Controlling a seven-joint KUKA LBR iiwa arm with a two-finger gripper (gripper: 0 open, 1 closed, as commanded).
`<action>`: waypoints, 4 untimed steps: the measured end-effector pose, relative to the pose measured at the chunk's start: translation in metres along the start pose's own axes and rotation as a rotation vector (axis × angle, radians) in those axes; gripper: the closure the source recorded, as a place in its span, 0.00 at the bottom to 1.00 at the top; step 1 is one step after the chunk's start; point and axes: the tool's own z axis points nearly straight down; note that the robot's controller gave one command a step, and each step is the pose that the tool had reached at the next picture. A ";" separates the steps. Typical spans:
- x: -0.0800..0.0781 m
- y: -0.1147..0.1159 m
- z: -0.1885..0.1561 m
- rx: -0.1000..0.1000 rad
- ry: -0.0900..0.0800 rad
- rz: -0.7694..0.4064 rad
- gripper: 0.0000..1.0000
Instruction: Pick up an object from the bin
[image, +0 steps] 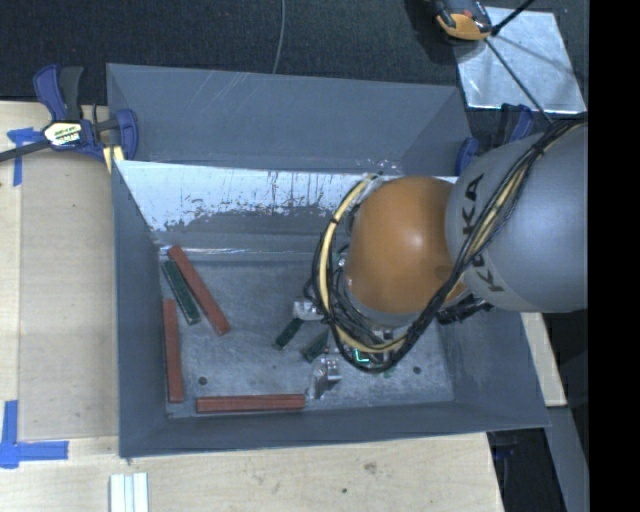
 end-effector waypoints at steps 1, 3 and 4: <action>-0.002 0.000 -0.004 -0.001 -0.008 0.003 0.00; -0.081 -0.010 0.078 0.001 0.005 -0.268 0.00; -0.080 -0.010 0.077 0.001 -0.004 -0.275 0.00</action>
Offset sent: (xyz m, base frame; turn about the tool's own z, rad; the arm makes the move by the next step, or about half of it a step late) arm 0.0633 -0.0167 -0.0818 -0.2935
